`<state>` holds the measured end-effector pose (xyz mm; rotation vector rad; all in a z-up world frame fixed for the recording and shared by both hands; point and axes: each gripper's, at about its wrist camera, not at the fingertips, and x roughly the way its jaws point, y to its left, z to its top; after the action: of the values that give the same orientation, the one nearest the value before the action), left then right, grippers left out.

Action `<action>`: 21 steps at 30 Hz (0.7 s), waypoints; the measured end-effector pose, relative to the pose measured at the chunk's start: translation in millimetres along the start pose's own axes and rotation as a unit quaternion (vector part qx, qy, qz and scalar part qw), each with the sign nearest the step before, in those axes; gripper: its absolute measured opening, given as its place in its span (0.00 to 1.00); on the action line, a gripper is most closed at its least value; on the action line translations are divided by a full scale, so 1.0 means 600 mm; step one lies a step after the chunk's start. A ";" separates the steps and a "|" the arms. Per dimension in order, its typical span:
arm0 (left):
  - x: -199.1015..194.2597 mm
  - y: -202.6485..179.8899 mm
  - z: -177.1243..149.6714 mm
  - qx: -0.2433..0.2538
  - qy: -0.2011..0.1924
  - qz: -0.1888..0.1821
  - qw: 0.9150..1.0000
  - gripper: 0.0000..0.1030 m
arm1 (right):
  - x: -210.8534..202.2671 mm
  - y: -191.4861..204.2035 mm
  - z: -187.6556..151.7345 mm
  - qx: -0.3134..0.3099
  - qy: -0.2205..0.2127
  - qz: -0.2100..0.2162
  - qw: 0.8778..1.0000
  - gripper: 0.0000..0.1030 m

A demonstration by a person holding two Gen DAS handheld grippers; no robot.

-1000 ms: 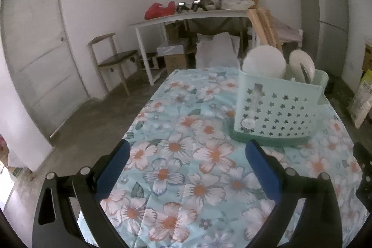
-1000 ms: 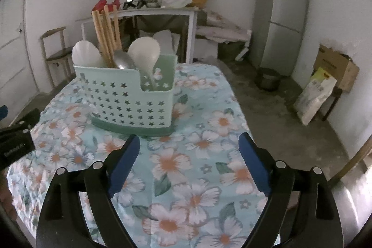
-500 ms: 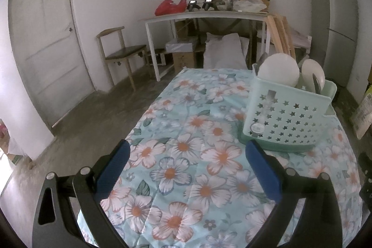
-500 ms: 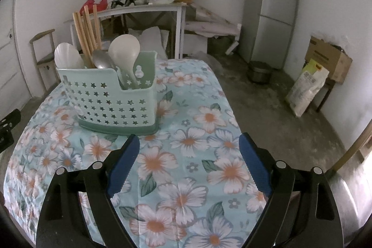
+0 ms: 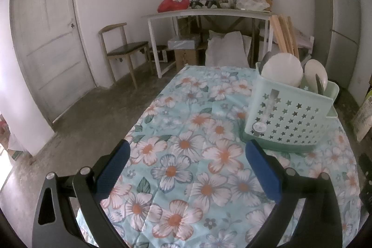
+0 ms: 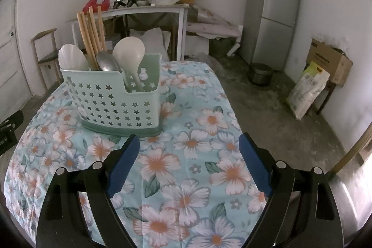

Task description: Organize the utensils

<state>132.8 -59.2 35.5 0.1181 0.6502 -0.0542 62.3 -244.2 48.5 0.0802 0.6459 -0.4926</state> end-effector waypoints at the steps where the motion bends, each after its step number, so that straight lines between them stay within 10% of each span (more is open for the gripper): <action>1: 0.000 0.000 0.000 0.000 0.000 0.001 1.000 0.95 | 0.000 0.000 0.000 0.000 0.001 0.001 1.000 0.81; 21: 0.001 0.001 0.000 0.000 0.001 0.000 1.000 0.95 | 0.000 0.005 0.005 -0.004 -0.002 0.001 1.000 0.81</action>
<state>133.4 -58.9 35.2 0.1188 0.6528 -0.0533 65.4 -242.0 50.7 0.0727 0.6430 -0.4884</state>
